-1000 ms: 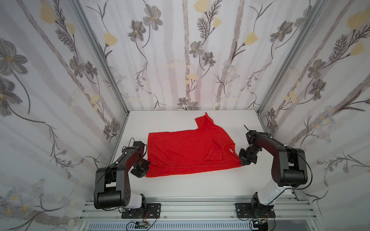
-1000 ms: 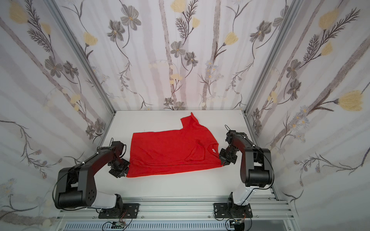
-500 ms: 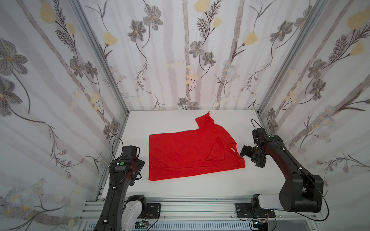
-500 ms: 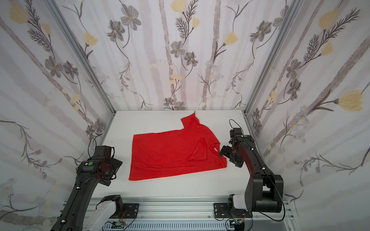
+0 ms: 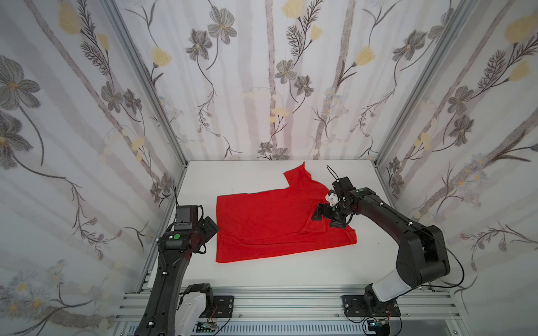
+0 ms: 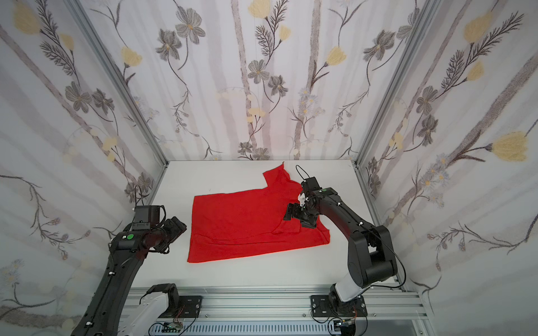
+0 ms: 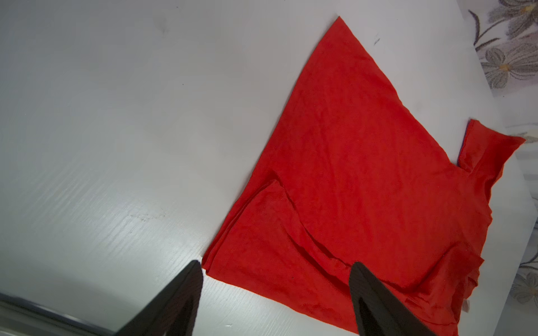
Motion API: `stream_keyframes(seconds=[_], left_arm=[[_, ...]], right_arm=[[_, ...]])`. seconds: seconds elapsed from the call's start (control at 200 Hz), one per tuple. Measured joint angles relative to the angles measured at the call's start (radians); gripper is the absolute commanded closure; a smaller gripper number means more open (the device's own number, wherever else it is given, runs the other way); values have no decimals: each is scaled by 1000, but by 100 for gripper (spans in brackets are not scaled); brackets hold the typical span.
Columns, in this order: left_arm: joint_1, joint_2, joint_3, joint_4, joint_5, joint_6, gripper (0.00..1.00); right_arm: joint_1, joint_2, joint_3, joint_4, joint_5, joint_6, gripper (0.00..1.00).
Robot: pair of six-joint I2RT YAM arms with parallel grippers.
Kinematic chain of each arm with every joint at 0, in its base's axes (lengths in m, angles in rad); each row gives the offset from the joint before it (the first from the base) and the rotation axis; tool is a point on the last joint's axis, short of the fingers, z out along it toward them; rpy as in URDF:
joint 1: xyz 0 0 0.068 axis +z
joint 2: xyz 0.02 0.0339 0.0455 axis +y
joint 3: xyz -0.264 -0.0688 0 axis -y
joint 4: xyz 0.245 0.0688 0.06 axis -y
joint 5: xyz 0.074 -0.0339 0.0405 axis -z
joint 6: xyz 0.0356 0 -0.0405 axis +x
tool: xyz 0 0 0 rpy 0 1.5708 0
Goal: Fold and stack t-shirts
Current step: Smooth out the T-shirt at the center of the board.
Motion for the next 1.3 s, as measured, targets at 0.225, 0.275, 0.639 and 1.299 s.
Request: stream_keyframes(seconds=[0.225,0.275,0.639,1.299], left_arm=[[-56,-31,48,-50,-56,84,0],[-70,-49,35,-52,-64,87,0],[-110,-124,-4,-56,-127,64,0],[-111,-108,-4,-57,-138,65,0]], right_arm=[[19,56,-27,61,10,40,14],[24,58,-36,80,19,59,15],[50,41,-96,132,190,168,21],[62,139,-107,205,195,203,53]])
